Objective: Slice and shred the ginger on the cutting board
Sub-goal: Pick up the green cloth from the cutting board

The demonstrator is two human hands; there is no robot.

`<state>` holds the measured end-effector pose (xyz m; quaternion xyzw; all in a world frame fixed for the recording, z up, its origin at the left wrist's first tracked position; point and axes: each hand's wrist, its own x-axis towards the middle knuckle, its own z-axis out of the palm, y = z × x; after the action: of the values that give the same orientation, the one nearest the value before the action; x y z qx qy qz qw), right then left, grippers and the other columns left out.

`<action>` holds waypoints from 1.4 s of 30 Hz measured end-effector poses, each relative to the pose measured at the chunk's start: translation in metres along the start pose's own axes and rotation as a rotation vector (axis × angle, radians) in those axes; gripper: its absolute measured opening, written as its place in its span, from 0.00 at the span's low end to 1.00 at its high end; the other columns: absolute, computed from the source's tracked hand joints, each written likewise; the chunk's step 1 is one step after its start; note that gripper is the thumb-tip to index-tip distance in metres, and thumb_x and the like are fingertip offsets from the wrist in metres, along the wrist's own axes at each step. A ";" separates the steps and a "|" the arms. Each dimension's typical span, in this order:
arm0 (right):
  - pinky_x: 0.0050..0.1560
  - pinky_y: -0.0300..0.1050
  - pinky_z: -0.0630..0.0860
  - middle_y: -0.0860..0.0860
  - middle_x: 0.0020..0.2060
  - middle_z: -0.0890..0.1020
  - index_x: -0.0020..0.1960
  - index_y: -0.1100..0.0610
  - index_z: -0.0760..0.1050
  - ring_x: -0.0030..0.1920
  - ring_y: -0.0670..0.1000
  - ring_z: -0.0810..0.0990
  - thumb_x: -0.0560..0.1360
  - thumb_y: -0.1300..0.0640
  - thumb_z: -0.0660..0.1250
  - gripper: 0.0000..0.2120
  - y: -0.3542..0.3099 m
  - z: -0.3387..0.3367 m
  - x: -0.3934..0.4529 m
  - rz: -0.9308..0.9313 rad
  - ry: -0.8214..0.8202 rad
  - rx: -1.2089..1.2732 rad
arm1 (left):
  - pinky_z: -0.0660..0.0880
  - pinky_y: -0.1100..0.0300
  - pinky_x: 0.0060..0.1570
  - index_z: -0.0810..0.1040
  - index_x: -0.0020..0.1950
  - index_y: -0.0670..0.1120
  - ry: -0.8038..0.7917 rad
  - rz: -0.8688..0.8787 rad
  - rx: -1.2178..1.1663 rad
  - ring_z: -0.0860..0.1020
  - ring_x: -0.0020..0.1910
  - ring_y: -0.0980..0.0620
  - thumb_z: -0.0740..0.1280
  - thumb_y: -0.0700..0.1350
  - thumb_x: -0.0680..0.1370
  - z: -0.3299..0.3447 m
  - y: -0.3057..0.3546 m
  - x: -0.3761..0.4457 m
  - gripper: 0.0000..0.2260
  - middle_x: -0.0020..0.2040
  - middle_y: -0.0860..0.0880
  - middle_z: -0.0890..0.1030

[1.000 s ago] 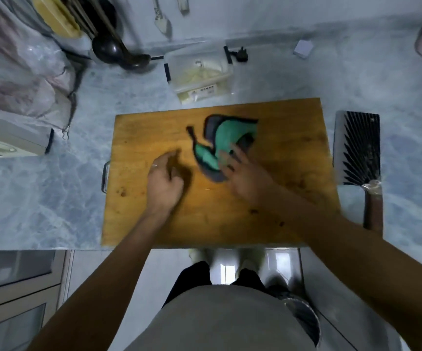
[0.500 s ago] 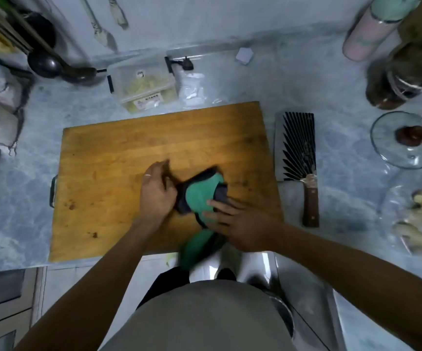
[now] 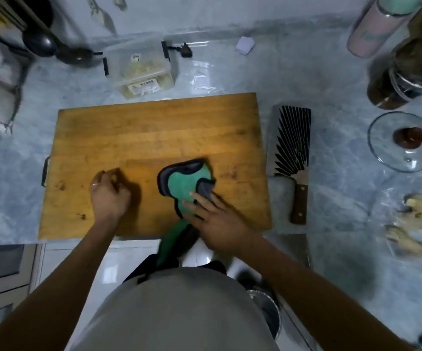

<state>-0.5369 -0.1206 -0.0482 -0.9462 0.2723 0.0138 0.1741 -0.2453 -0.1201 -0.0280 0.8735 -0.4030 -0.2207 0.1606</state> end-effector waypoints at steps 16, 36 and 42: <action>0.78 0.64 0.50 0.56 0.82 0.54 0.81 0.57 0.60 0.82 0.60 0.44 0.82 0.50 0.58 0.29 -0.099 -0.016 0.188 -0.003 -0.160 0.023 | 0.73 0.58 0.55 0.83 0.54 0.51 0.193 -0.219 -0.395 0.79 0.56 0.49 0.63 0.43 0.80 -0.108 -0.142 0.023 0.10 0.56 0.51 0.83; 0.77 0.63 0.55 0.57 0.81 0.54 0.80 0.58 0.60 0.81 0.63 0.48 0.83 0.58 0.53 0.25 -0.187 -0.022 0.504 0.236 -0.239 -0.130 | 0.66 0.65 0.62 0.80 0.64 0.45 0.263 -0.059 -0.369 0.75 0.61 0.48 0.62 0.36 0.76 -0.190 -0.247 0.119 0.17 0.61 0.44 0.80; 0.56 0.62 0.80 0.59 0.62 0.82 0.57 0.61 0.84 0.67 0.65 0.77 0.73 0.62 0.65 0.15 -0.211 0.006 0.440 -0.283 -0.353 -0.153 | 0.65 0.69 0.57 0.80 0.60 0.39 0.314 0.006 -0.439 0.76 0.56 0.48 0.62 0.32 0.76 -0.193 -0.220 0.149 0.15 0.58 0.40 0.80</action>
<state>-0.0526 -0.1761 -0.0394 -0.9684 0.1004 0.1751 0.1468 0.0795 -0.0783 -0.0028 0.8401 -0.3185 -0.1642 0.4072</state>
